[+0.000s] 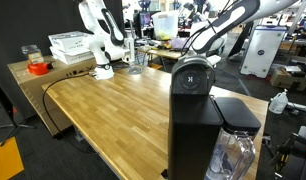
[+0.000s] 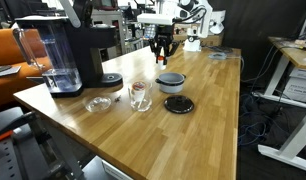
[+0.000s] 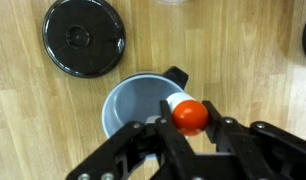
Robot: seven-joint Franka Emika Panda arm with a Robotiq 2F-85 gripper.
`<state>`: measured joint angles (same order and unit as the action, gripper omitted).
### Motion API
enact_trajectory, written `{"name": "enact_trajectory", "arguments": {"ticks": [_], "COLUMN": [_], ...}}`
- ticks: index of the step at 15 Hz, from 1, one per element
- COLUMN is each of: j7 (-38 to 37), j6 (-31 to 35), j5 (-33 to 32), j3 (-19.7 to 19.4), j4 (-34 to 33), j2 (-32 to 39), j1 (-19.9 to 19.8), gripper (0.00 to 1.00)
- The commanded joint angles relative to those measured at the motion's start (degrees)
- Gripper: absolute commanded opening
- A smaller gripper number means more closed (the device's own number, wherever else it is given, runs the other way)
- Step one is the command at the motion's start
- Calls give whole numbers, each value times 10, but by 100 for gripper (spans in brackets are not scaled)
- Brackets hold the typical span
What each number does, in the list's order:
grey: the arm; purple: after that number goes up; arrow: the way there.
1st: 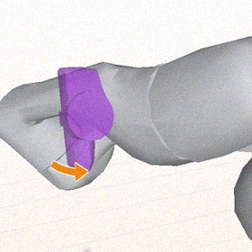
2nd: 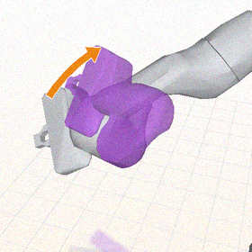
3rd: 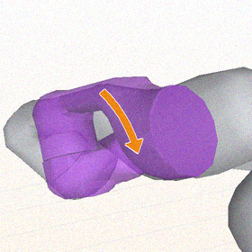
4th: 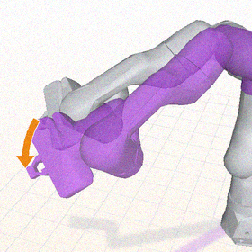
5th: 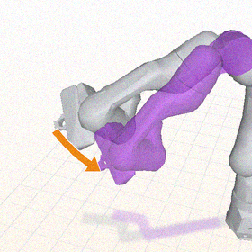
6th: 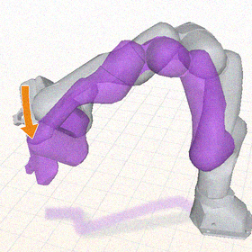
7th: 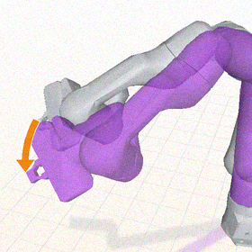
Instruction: Put the white object into the pot.
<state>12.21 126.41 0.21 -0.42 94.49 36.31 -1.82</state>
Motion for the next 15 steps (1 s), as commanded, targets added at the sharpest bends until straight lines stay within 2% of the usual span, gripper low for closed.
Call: {"name": "enact_trajectory", "arguments": {"ticks": [1,15], "j7": [-5,-1], "j6": [-2,-44], "j5": [-8,2], "j3": [4,7], "j4": [-26,-166], "j2": [15,128], "j1": [-5,-26], "gripper": [30,33]}}
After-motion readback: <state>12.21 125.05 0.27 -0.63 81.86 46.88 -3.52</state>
